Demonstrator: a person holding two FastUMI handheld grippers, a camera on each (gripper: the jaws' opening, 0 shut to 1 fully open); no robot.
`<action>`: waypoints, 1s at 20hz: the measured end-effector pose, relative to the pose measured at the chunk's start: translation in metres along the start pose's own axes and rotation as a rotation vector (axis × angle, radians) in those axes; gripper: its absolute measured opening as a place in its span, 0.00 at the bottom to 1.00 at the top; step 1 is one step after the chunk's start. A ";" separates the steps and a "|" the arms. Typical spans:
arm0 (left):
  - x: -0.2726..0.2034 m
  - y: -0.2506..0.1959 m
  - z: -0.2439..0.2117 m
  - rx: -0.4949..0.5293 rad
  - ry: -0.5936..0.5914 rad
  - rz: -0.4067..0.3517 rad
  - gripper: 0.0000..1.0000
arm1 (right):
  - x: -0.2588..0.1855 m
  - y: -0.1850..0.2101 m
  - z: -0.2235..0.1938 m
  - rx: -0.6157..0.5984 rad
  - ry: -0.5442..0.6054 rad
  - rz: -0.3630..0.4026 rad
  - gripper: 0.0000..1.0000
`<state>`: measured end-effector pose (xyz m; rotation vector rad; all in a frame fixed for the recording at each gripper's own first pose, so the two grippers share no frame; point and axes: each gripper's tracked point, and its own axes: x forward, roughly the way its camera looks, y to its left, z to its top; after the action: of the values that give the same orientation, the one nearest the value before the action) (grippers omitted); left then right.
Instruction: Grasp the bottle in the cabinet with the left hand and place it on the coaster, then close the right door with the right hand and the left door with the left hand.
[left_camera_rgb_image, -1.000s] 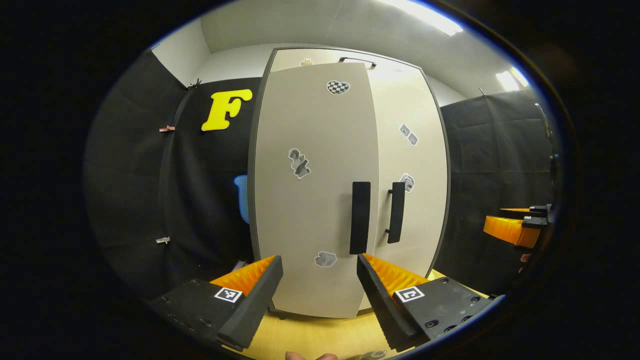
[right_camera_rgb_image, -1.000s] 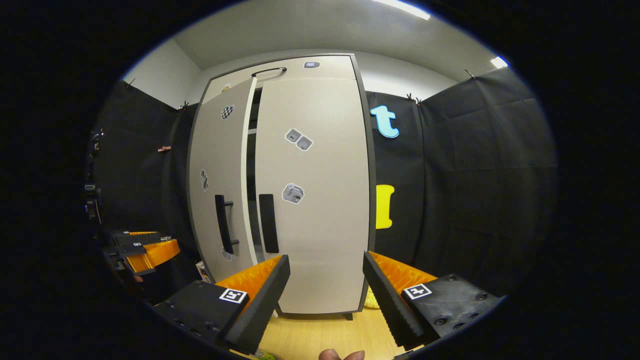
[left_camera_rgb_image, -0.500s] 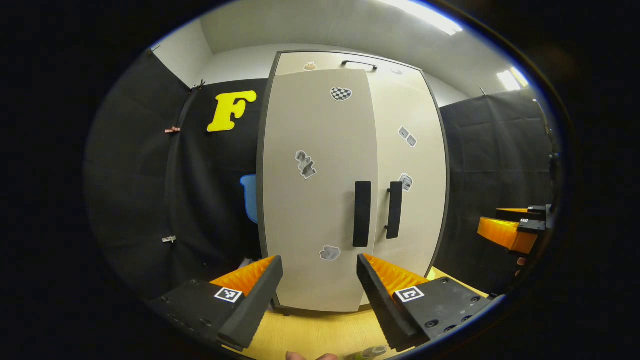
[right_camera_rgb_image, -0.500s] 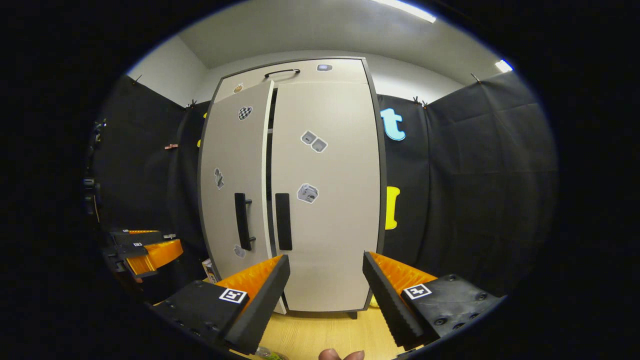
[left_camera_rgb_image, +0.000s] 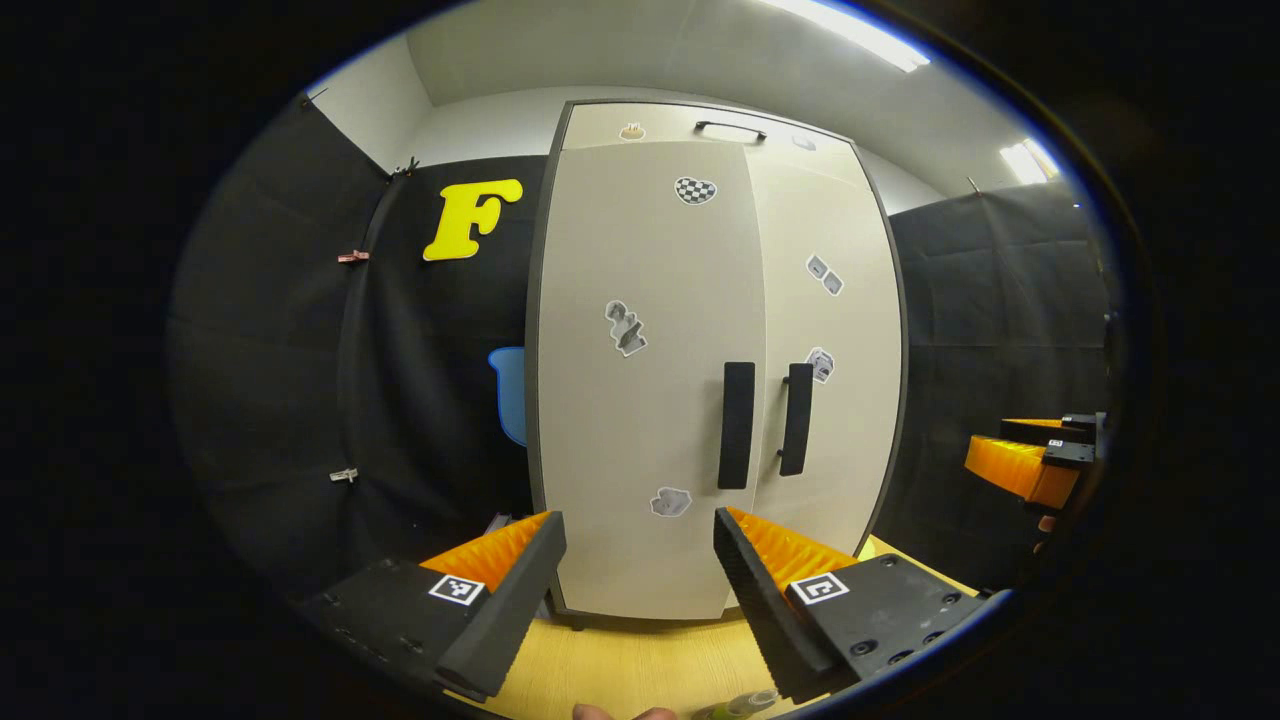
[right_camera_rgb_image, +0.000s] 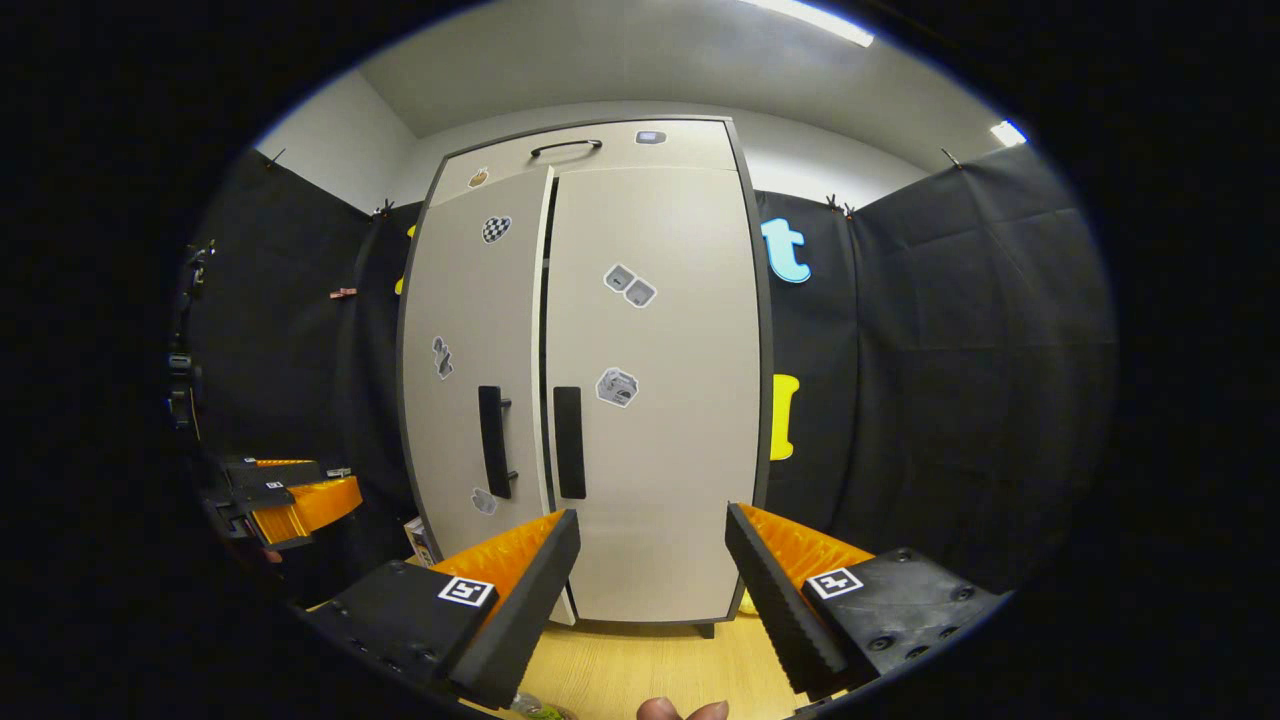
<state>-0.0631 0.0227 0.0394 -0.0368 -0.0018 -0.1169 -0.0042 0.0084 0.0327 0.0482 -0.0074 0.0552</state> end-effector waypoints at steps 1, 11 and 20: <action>0.000 0.000 0.000 0.000 0.000 0.000 0.95 | 0.000 0.000 0.000 0.001 -0.001 0.001 0.97; 0.002 -0.002 -0.003 0.016 0.008 -0.003 0.95 | 0.004 -0.001 -0.001 0.001 -0.004 -0.001 0.98; 0.002 -0.001 0.001 0.018 -0.002 -0.007 0.95 | 0.005 0.002 0.001 0.001 -0.009 0.003 0.97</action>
<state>-0.0617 0.0212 0.0403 -0.0192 -0.0049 -0.1237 0.0011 0.0104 0.0339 0.0494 -0.0161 0.0579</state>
